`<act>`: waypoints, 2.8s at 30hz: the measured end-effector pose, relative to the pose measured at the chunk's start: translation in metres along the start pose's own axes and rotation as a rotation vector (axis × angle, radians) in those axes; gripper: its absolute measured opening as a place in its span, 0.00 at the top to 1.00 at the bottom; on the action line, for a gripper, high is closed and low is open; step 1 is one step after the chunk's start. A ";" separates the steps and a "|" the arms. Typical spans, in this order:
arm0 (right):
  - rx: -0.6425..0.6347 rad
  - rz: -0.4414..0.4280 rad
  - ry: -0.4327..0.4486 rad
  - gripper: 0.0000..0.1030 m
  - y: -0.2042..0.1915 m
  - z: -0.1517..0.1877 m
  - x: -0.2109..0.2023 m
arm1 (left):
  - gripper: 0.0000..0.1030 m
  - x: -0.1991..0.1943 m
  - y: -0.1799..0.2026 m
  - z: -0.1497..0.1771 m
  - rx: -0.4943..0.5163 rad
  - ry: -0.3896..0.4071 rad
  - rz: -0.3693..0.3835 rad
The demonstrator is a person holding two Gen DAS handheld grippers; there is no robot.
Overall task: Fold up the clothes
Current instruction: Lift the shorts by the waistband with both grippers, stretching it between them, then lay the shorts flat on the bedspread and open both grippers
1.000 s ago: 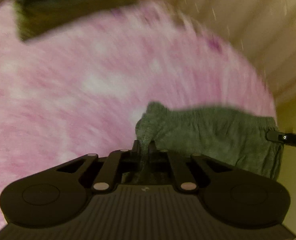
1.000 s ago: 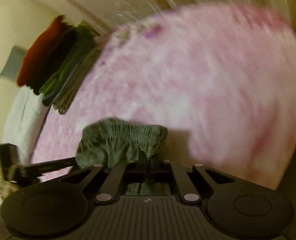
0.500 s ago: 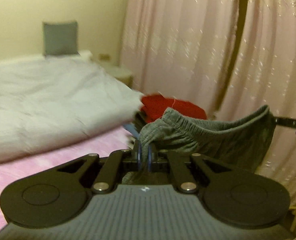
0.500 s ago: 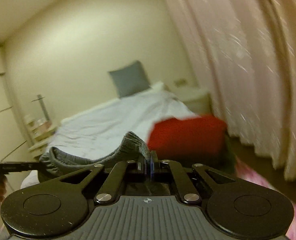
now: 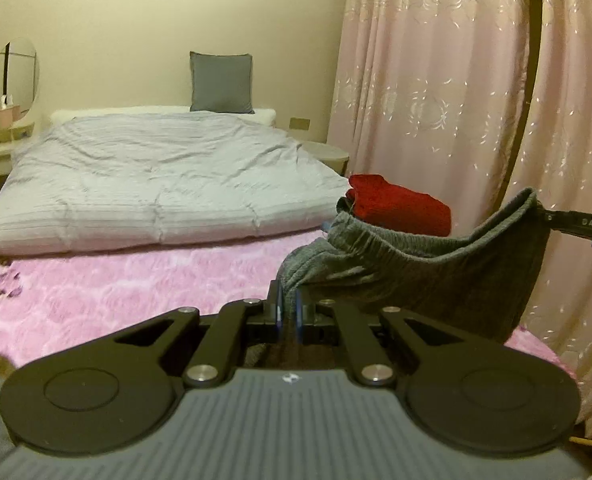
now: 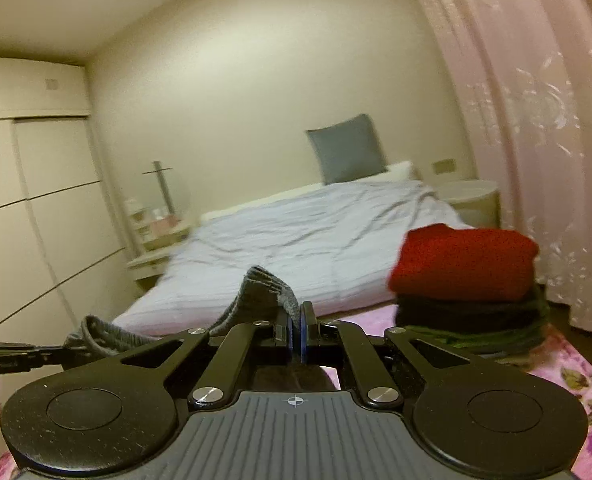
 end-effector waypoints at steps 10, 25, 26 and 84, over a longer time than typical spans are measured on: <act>-0.118 -0.104 -0.140 0.98 -0.016 -0.019 0.083 | 0.96 0.032 -0.061 -0.030 -0.075 -0.070 -0.050; -0.142 0.154 -0.692 0.98 0.013 0.178 0.429 | 0.86 0.338 -0.224 0.089 -0.068 -0.493 -0.345; -0.107 0.149 -0.729 0.97 0.023 0.184 0.434 | 0.85 0.346 -0.231 0.094 -0.063 -0.530 -0.376; -0.135 0.233 -0.950 0.39 -0.036 0.275 0.216 | 0.74 0.201 -0.198 0.175 -0.171 -0.708 -0.475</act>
Point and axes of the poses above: each gripper's, at about its wrist camera, not at the fingertips, and x roughly the way its jaws point, y to its right, z to its underside, the point moved 1 cm from there along x, roughly the way its jaws point, and after that the axes turned 10 degrees about -x, right-handed, at the moved point
